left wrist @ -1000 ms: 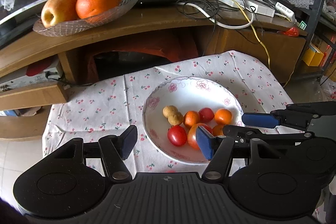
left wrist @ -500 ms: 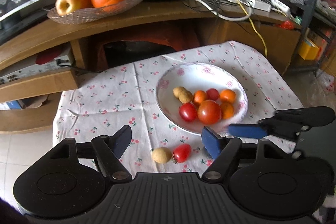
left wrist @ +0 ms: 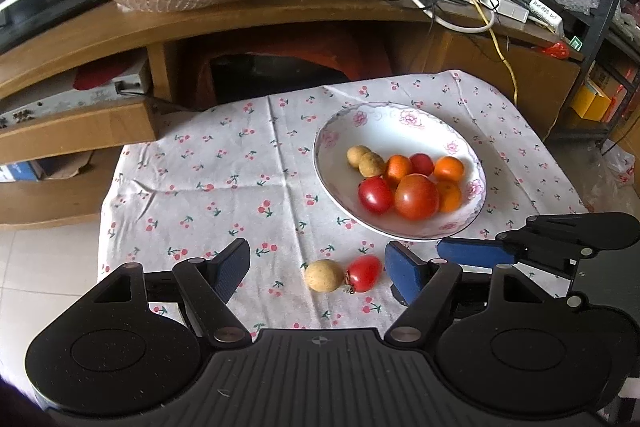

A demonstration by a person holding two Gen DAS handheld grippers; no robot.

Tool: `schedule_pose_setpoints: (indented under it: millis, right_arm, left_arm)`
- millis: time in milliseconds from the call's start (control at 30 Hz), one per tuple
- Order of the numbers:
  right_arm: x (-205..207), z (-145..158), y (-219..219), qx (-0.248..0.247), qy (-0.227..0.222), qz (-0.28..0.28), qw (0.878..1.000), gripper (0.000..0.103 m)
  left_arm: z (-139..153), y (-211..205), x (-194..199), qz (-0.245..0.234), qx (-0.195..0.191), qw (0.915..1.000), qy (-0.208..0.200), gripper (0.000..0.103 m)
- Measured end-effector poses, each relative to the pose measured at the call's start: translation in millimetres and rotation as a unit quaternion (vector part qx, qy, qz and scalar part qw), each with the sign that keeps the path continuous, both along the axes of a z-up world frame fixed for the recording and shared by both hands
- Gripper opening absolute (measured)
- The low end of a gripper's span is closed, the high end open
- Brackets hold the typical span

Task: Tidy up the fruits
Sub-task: 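Grasp the red tomato with the right tool while the left tool grasps the brown fruit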

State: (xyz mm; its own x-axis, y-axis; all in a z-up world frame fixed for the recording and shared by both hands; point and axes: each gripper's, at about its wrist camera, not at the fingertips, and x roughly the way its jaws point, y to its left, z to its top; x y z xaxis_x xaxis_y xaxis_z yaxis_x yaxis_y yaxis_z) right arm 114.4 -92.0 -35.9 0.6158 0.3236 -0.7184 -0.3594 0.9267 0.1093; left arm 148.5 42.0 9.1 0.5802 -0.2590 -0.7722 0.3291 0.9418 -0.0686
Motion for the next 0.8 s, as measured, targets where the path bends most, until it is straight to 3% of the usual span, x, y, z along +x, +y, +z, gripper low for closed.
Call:
schedule_pose_setpoints:
  millis: [800]
  right_arm:
    - [34, -35, 21, -0.024, 0.028, 0.015, 0.999, 0.042]
  left_arm:
    - [-25, 34, 5, 0.023, 0.025, 0.9987, 0.036, 0.08]
